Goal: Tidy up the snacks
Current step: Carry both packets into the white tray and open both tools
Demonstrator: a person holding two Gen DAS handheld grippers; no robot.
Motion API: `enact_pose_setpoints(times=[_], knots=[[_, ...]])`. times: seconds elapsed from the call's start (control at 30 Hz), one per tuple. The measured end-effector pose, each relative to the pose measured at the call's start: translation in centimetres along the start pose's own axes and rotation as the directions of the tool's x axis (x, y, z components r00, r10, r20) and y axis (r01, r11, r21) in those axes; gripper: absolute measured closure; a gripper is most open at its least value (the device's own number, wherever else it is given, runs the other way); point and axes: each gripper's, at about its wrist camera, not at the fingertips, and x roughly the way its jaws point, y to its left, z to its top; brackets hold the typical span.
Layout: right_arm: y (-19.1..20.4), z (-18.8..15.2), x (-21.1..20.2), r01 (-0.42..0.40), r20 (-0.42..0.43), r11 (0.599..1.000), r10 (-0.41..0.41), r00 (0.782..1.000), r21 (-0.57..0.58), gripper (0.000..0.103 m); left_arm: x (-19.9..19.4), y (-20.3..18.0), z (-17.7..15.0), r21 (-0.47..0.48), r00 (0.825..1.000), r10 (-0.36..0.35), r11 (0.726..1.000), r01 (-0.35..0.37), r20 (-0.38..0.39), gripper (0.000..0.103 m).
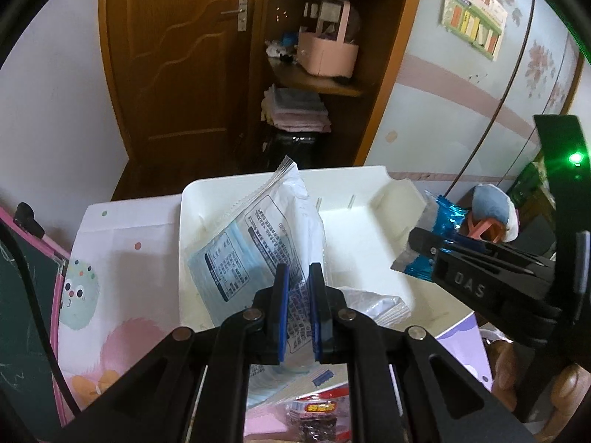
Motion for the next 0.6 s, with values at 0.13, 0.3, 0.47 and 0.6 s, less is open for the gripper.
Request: enact_pose_setpoints(times=[0.13,0.3,0.47,0.6], knots=[[0.6,-0.6,0.6,0.028,-0.014,0.999,-0.028,1.0,-0.028,0.072,1.2,0.3,-0.3,0.002,1.0,0.019,1.0,-0.019,-0.023,0.094],[0.4,-1.2,0.7,-0.021,-0.044,1.0,0.02,0.999,-0.013,0.07,1.2,-0.3,-0.8,0.049,0.995,0.092,0.995,-0.09,-0.03,0.051],[0.3,-1.7,-0.2,-0.038,-0.031,0.999,0.037,0.999,-0.003,0.056,-0.8,-0.7,-1.3,0.059,0.988,0.143,0.987,-0.146,0.052,0.021],[0.4,-1.9,-1.2,-0.04,-0.026,0.999,0.04,0.999,0.003,0.055,-2.2,-0.8,-1.5,0.052,0.989,0.133,0.989,-0.136,0.062,0.021]])
